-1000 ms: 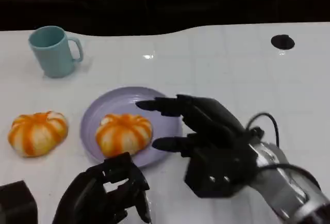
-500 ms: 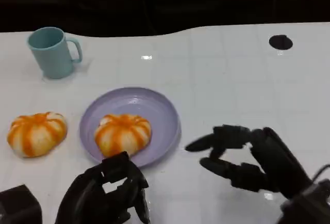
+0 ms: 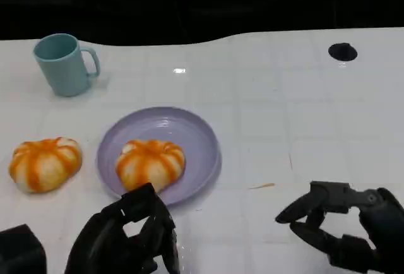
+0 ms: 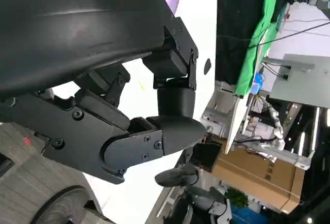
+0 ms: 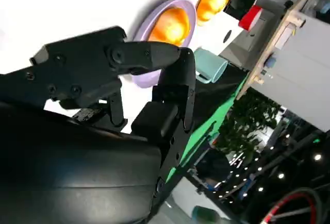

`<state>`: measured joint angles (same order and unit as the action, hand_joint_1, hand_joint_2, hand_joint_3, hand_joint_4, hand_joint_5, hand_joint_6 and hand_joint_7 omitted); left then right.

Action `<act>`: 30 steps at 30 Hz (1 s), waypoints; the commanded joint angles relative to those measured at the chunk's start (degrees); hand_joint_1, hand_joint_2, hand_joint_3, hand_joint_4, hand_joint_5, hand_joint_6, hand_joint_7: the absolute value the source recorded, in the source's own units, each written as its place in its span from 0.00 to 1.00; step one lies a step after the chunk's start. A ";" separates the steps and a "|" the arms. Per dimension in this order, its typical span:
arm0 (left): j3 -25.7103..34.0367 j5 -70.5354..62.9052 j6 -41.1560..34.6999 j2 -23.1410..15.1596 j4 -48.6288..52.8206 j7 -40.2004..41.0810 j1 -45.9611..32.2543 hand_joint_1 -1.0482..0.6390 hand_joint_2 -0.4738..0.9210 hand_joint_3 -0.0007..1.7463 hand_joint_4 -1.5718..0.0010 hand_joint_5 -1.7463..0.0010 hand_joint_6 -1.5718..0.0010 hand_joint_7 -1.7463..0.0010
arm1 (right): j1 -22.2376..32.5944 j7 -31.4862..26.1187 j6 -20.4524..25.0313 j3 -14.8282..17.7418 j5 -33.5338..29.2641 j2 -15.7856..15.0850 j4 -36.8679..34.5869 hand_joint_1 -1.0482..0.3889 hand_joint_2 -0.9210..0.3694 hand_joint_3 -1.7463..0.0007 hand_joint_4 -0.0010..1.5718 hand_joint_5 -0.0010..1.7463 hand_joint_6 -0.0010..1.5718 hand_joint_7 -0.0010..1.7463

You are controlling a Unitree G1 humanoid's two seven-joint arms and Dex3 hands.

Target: Grasp the bread from the table and place it into the plate.

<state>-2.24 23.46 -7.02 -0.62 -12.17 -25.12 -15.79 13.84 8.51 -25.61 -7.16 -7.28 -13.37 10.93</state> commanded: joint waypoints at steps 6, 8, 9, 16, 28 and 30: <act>0.91 1.23 -0.84 -1.77 -1.48 0.51 -0.66 0.32 0.87 0.50 0.43 0.00 0.56 0.00 | 2.24 0.21 1.79 1.45 4.47 2.34 -0.74 0.64 0.36 0.31 0.45 0.92 0.44 0.75; 1.01 1.29 -0.77 -1.89 -1.57 0.54 -0.76 0.32 0.86 0.50 0.44 0.00 0.56 0.00 | 2.17 0.09 1.40 1.43 4.21 2.64 -1.53 0.63 0.35 0.32 0.45 0.93 0.44 0.77; 1.04 1.32 -0.75 -1.90 -1.60 0.54 -0.79 0.32 0.87 0.50 0.44 0.00 0.56 0.01 | 2.09 0.09 1.21 1.46 4.16 2.71 -1.88 0.63 0.35 0.33 0.45 0.94 0.44 0.78; 1.31 1.20 -1.45 -1.44 -2.13 1.92 -1.11 0.31 0.87 0.49 0.45 0.00 0.56 0.02 | 1.65 0.28 1.21 1.49 3.86 2.81 -2.58 0.64 0.37 0.31 0.45 0.95 0.43 0.79; 1.61 1.98 -4.20 -1.49 -6.08 4.08 -2.03 0.32 0.88 0.45 0.46 0.00 0.55 0.06 | 1.91 0.37 2.10 1.13 2.85 3.18 -1.22 0.65 0.38 0.30 0.46 0.96 0.44 0.79; 1.68 2.00 -5.08 -1.63 -6.86 4.74 -2.33 0.32 0.89 0.45 0.47 0.00 0.55 0.06 | 1.91 0.43 2.57 1.06 2.88 3.27 -0.95 0.66 0.39 0.30 0.46 0.96 0.44 0.79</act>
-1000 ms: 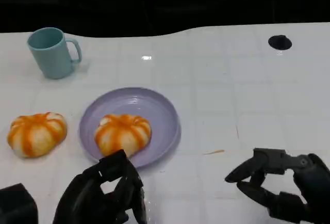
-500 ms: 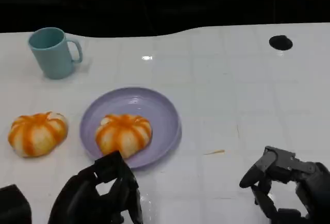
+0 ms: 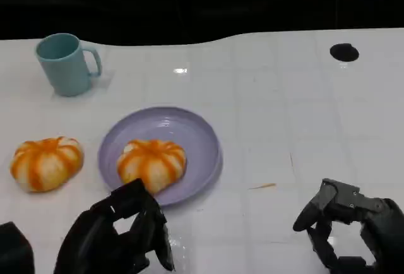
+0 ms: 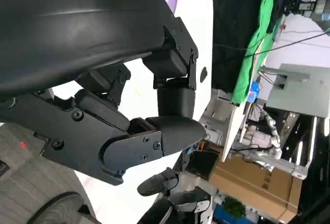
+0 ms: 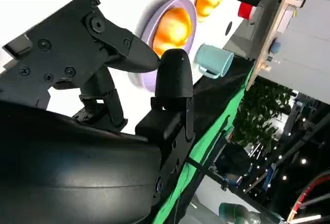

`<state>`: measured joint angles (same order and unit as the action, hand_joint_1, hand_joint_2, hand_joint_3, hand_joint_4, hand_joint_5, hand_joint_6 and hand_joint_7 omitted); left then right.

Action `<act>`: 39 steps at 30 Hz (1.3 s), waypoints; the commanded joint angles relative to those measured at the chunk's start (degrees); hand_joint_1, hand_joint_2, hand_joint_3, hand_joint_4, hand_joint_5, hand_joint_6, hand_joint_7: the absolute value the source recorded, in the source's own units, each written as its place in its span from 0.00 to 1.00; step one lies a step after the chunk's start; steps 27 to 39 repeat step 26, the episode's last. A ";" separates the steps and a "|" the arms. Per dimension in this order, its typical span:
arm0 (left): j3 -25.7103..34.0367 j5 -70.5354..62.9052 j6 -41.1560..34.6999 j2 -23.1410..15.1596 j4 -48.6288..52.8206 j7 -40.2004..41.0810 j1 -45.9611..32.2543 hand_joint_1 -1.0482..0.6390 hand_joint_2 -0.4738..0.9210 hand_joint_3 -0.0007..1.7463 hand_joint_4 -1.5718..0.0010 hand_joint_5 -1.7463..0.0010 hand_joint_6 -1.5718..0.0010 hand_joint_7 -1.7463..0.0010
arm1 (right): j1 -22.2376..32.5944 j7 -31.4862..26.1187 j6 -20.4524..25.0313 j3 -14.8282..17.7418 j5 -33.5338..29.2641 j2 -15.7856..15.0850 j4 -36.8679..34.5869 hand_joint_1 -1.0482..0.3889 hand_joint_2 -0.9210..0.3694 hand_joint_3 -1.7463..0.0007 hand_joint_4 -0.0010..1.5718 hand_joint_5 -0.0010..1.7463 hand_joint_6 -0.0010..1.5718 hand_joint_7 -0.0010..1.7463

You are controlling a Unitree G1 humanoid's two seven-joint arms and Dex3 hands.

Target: Grasp the bread from the table and place it into the plate.

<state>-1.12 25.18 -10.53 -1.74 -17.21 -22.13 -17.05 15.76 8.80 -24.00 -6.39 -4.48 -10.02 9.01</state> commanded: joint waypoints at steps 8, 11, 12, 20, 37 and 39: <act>1.28 0.71 0.09 -0.24 0.70 0.21 -1.05 0.32 0.90 0.42 0.47 0.00 0.55 0.05 | -0.14 0.85 1.54 0.27 0.78 0.10 0.70 0.65 0.43 0.25 0.47 0.96 0.45 0.80; 1.34 1.07 0.60 -0.18 1.79 -0.53 -0.63 0.32 0.90 0.42 0.47 0.00 0.56 0.06 | -0.07 0.84 1.69 0.34 0.46 0.13 0.71 0.66 0.44 0.23 0.48 0.95 0.46 0.80; 1.35 1.15 0.77 -0.14 2.05 -0.69 -0.56 0.32 0.90 0.42 0.47 0.00 0.56 0.06 | -0.04 0.87 1.74 0.35 0.51 0.15 0.70 0.66 0.44 0.22 0.48 0.96 0.46 0.80; 0.91 0.86 2.70 -0.39 2.81 -2.16 -0.78 0.32 0.90 0.43 0.47 0.00 0.56 0.06 | 0.69 1.05 2.53 0.26 1.04 0.79 1.02 0.67 0.44 0.21 0.49 0.96 0.49 0.79; 0.97 0.93 3.23 -0.42 3.26 -2.89 -0.66 0.31 0.89 0.43 0.47 0.00 0.56 0.06 | 0.84 0.81 2.80 0.21 -0.02 0.90 1.32 0.66 0.44 0.22 0.49 0.97 0.49 0.80; 0.97 0.93 3.23 -0.42 3.26 -2.89 -0.66 0.31 0.89 0.43 0.47 0.00 0.56 0.06 | 0.84 0.81 2.80 0.21 -0.02 0.90 1.32 0.66 0.44 0.22 0.49 0.97 0.49 0.80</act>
